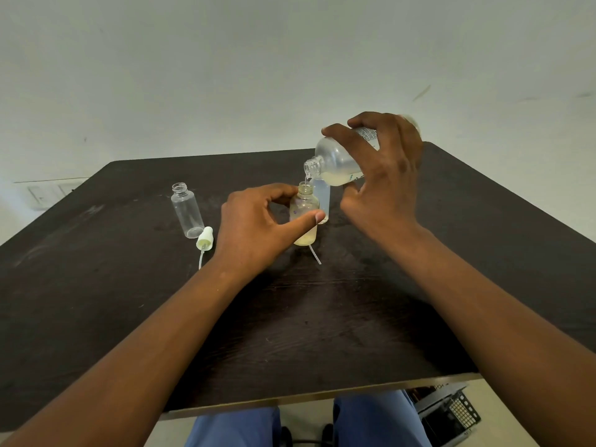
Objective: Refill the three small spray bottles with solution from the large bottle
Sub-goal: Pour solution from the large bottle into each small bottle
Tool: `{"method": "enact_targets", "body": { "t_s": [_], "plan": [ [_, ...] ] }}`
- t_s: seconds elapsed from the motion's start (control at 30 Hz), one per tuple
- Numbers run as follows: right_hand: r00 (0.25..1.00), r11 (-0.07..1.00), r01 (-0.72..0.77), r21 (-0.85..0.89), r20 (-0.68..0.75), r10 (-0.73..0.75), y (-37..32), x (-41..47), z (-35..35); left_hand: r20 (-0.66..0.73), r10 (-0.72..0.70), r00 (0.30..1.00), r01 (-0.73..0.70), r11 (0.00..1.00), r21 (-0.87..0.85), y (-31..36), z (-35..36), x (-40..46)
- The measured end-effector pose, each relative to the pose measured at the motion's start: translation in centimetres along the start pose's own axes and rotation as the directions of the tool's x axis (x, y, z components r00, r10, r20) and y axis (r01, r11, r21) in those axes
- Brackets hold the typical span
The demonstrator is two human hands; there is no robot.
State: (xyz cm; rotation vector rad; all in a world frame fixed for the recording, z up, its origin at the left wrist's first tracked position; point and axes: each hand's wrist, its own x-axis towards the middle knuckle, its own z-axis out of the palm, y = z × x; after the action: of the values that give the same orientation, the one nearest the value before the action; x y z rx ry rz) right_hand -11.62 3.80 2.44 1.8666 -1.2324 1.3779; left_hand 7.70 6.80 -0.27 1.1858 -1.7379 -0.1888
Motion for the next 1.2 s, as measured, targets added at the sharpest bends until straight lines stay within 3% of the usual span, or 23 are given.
{"method": "enact_targets", "body": {
  "t_s": [1.2],
  "plan": [
    [1.000,1.000,0.018,-0.013,0.002,-0.018,-0.14,0.09,-0.27,-0.011,-0.023,1.000,0.023,1.000,-0.006,0.36,-0.16,-0.17]
  ]
}}
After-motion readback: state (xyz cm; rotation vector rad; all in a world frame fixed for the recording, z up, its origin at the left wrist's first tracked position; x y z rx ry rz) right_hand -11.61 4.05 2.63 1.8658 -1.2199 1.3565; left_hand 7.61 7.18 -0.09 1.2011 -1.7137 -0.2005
